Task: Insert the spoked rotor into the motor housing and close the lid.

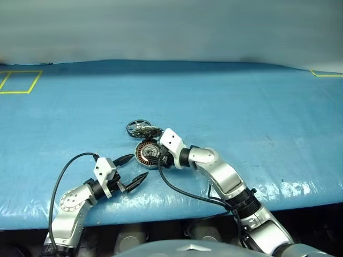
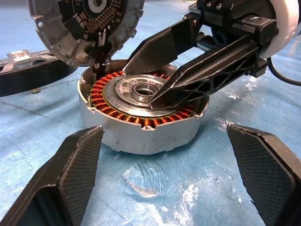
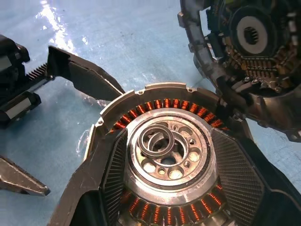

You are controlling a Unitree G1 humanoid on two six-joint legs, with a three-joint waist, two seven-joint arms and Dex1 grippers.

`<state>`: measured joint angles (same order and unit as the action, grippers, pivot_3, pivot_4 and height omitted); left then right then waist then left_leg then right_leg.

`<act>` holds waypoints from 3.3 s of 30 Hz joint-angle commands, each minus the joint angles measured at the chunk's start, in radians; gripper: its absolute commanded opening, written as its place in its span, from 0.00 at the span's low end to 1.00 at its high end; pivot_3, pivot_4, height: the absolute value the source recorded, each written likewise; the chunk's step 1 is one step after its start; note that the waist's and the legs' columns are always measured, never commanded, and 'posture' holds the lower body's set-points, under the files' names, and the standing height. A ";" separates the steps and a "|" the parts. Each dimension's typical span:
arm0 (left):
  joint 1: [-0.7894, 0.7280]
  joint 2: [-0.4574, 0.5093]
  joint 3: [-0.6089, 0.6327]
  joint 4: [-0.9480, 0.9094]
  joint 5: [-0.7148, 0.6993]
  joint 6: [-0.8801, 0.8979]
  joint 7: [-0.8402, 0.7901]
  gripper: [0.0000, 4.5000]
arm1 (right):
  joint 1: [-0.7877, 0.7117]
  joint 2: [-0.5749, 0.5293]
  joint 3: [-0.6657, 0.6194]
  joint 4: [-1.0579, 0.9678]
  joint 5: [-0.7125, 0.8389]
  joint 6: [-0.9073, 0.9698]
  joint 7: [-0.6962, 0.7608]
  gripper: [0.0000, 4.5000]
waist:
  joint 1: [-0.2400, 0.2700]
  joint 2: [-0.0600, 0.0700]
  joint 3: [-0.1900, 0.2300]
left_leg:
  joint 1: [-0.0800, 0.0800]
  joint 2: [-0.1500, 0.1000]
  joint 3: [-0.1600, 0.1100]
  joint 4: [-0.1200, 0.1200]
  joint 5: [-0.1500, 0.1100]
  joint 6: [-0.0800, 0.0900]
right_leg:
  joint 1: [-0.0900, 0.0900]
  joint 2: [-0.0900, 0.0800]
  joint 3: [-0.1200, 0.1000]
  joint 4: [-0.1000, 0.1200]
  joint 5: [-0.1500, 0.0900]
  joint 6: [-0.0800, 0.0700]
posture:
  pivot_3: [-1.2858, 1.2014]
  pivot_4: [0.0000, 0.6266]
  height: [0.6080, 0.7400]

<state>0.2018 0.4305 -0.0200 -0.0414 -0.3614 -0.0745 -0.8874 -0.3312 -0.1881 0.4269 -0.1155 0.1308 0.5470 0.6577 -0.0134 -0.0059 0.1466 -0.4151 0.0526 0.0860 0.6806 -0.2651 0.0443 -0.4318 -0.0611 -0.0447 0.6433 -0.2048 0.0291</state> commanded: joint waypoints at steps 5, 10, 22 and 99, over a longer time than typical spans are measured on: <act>0.001 -0.001 -0.009 -0.092 -0.006 0.037 0.026 1.00 | 0.013 0.023 -0.044 -0.071 0.068 -0.052 0.020 0.52 | -0.001 0.000 0.000 | 0.000 0.000 0.000 0.000 0.000 0.000 | 0.000 0.000 0.000 0.000 -0.001 0.002 | 0.52 0.24 1.00; 0.004 -0.004 -0.023 -0.154 0.001 0.088 0.058 1.00 | 0.009 0.019 -0.010 -0.054 0.038 -0.047 0.014 0.15 | 0.001 0.000 0.000 | 0.000 0.000 0.000 0.000 0.000 0.000 | 0.000 0.000 0.000 0.000 -0.001 0.001 | 0.52 0.24 1.00; -0.001 0.004 -0.007 -0.113 -0.011 0.082 0.046 1.00 | -0.034 -0.018 0.026 -0.050 -0.005 0.007 0.020 0.01 | 0.001 0.000 0.000 | 0.000 0.000 0.000 0.000 0.000 0.000 | 0.000 0.000 0.000 0.000 0.000 0.000 | 0.52 0.24 1.00; -0.069 -0.034 0.010 0.224 0.007 -0.171 -0.133 1.00 | -0.004 -0.016 -0.068 -0.048 -0.009 0.005 -0.082 0.01 | -0.008 0.001 -0.001 | 0.002 0.001 0.000 0.000 0.000 0.000 | 0.001 0.000 0.000 0.001 0.000 0.000 | 0.52 0.24 1.00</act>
<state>0.1031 0.4109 0.0073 0.2145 -0.3723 -0.2530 -1.0427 -0.3270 -0.2122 0.3971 -0.1417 0.1107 0.5847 0.5881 -0.0216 -0.0054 0.1458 -0.4128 0.0532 0.0864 0.6806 -0.2650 0.0441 -0.4310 -0.0613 -0.0450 0.6439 -0.2048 0.0290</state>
